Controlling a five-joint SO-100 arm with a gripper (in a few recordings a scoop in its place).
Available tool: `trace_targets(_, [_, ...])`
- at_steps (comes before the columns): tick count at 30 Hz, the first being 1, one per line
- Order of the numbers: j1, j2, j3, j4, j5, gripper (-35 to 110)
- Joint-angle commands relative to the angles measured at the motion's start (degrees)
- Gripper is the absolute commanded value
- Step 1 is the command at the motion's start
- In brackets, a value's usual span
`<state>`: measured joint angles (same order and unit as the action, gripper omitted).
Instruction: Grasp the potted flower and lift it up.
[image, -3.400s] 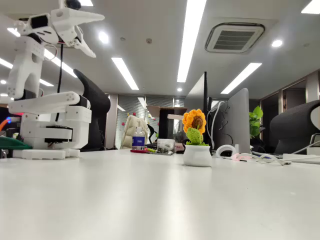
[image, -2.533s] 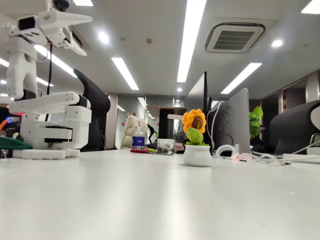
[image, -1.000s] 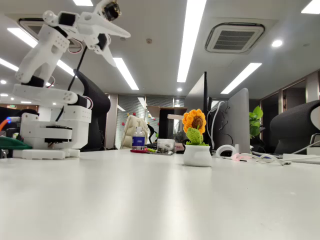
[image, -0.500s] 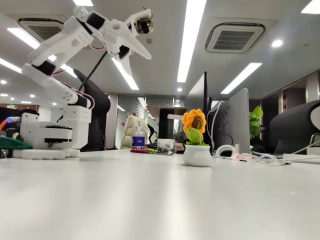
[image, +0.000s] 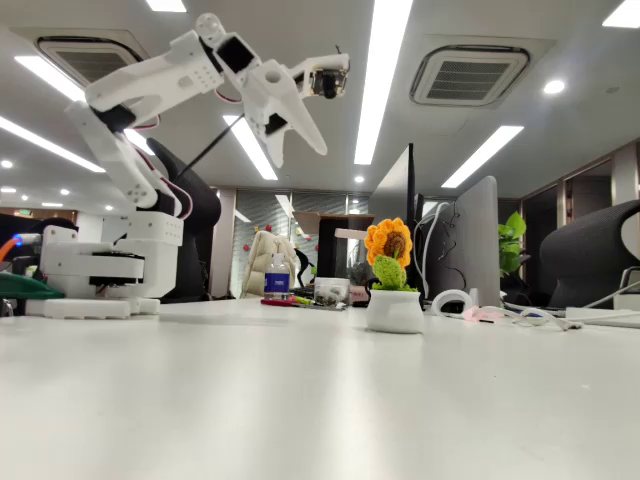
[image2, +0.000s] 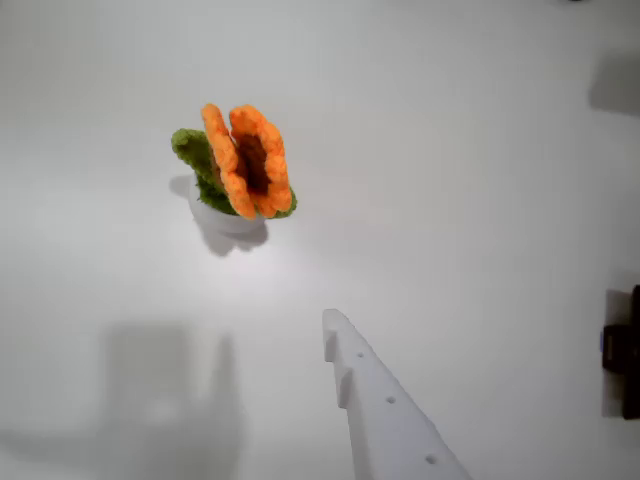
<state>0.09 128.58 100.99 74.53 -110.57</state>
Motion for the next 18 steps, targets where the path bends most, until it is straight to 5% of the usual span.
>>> trace_targets(1, [0.0, -3.69, -3.69, -1.49, -1.67, 80])
trace_targets(18, [2.55, -22.94, -12.39, -10.63, -4.66, 80])
